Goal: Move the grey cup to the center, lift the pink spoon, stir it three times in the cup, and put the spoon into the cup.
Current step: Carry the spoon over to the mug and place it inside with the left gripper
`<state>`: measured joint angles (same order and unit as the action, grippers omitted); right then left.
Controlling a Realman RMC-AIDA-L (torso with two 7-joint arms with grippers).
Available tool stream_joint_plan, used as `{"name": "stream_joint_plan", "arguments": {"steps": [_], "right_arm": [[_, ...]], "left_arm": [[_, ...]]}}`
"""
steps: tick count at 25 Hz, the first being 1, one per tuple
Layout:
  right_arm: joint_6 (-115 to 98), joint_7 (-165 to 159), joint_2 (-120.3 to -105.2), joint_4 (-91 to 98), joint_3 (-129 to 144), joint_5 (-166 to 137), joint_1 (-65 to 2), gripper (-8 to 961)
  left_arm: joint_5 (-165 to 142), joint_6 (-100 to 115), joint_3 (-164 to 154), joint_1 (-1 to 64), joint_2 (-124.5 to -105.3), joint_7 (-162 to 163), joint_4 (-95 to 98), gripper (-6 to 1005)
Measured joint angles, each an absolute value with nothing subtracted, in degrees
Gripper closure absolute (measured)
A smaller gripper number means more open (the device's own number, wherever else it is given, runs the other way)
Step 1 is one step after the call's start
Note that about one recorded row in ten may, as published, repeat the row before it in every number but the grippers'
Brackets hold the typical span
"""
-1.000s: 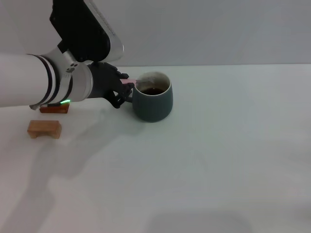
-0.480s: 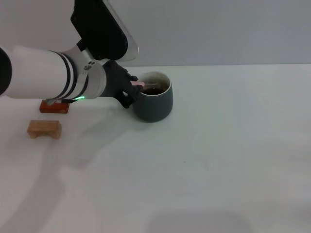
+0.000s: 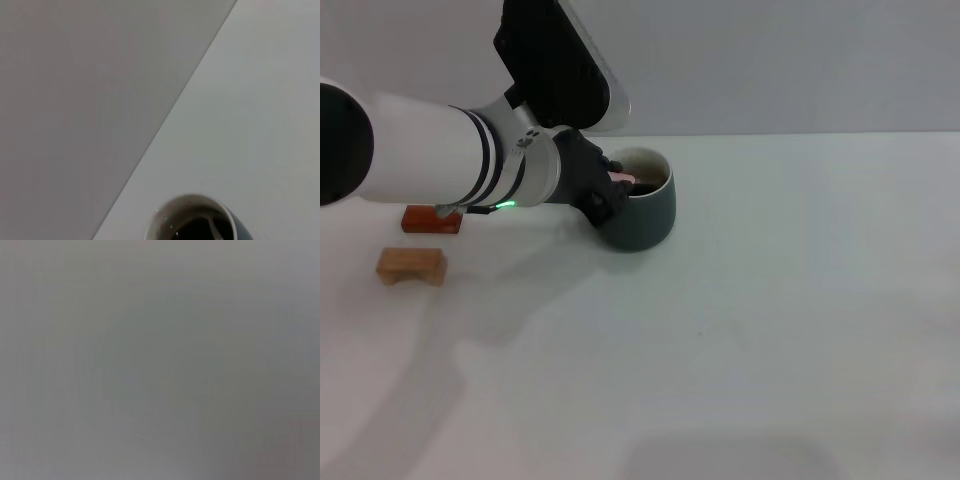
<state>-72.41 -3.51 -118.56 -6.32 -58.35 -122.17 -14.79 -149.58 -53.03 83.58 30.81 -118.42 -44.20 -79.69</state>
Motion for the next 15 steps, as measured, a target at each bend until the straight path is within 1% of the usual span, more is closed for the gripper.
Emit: {"name": "stream_joint_plan", "arguments": {"steps": [15], "right_arm": [[-72.4,-3.5,-118.65,-6.7,-58.1,-122.7,-15.1,954]], "left_arm": [[-150.1,-55.1,84.8,27.8,-118.04,-44.3,-81.9,795]]}}
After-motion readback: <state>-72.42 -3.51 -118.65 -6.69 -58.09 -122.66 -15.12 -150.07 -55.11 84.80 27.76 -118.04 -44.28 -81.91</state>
